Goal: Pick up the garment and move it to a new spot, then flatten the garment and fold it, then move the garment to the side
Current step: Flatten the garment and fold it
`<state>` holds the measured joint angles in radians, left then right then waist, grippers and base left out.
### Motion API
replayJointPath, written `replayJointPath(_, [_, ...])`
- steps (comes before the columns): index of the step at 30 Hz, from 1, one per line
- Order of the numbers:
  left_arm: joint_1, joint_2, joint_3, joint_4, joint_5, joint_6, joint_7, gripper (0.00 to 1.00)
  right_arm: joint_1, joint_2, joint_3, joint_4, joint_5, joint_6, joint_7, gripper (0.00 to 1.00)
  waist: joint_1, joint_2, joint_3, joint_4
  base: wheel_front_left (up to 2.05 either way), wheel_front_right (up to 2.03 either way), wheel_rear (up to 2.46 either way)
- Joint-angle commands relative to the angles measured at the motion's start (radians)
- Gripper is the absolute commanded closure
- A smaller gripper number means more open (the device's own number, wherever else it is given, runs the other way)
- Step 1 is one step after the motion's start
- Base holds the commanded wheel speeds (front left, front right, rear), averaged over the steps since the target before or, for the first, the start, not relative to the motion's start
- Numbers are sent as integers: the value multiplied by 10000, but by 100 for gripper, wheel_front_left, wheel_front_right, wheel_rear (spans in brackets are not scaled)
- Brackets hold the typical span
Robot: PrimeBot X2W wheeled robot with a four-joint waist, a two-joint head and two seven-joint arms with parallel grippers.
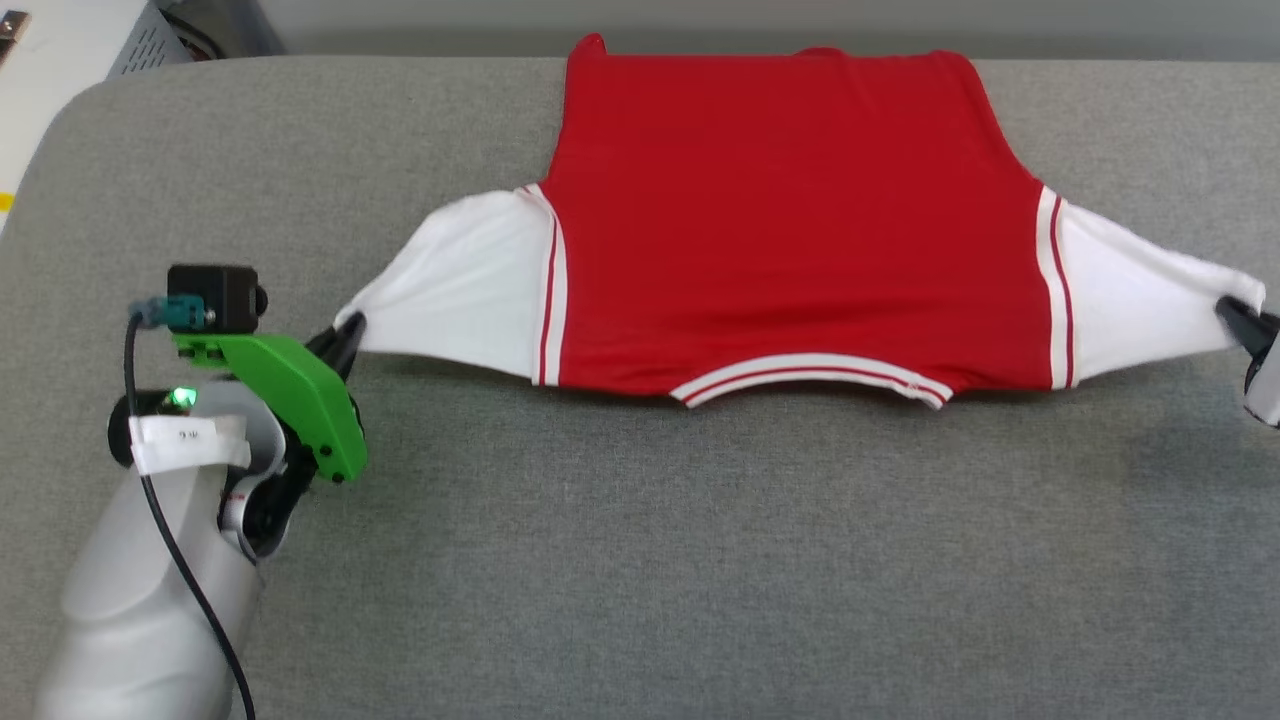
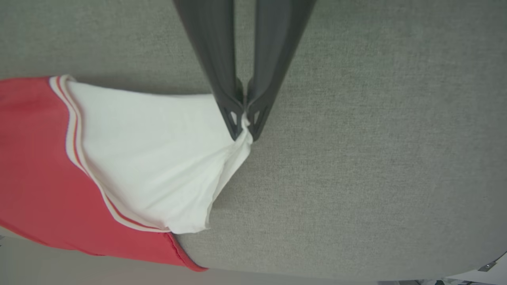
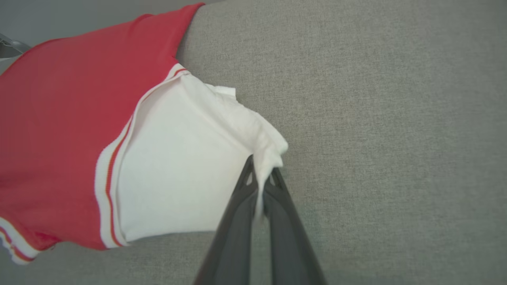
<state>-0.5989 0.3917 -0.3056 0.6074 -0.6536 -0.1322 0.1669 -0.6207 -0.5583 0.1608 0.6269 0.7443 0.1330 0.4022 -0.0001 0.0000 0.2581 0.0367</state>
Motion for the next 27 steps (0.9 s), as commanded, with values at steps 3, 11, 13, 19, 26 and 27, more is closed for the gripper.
replayJointPath(3, [1599, 462, 139, -969, -364, 344, 556, 100, 1308, -316, -471, -475, 279, -23, 559, 100, 1, 0, -1203, -28, 0, 0, 0])
replayJointPath(11, [4304, 867, 392, -3394, -1227, 922, 1597, 100, 3506, -69, -1487, -1645, 466, -23, 1786, 100, 1, 0, -1898, -64, 0, 0, 0])
replayJointPath(13, [5038, 1000, 510, -3989, -1478, 1068, 1801, 100, 4074, 61, -1644, -1979, 442, -23, 2175, 100, 1, 0, -2015, -84, 0, 0, 0])
replayJointPath(19, [6608, 1242, 449, -5520, -1723, 1395, 2211, 100, 5570, 487, -2554, -2991, 158, -23, 2975, 100, 1, 0, -2160, -60, 0, 0, 0])
replayJointPath(26, [7453, 1294, 227, -6602, -1959, 1671, 2762, 100, 6576, 1188, -3486, -4230, -327, -23, 3973, 100, 1, 0, -2148, -71, 0, 0, 0])
replayJointPath(27, [7476, 1242, 242, -6715, -2074, 1662, 2788, 100, 6653, 1282, -3621, -4386, -450, -23, 4095, 100, 1, 0, -2121, -57, 0, 0, 0])
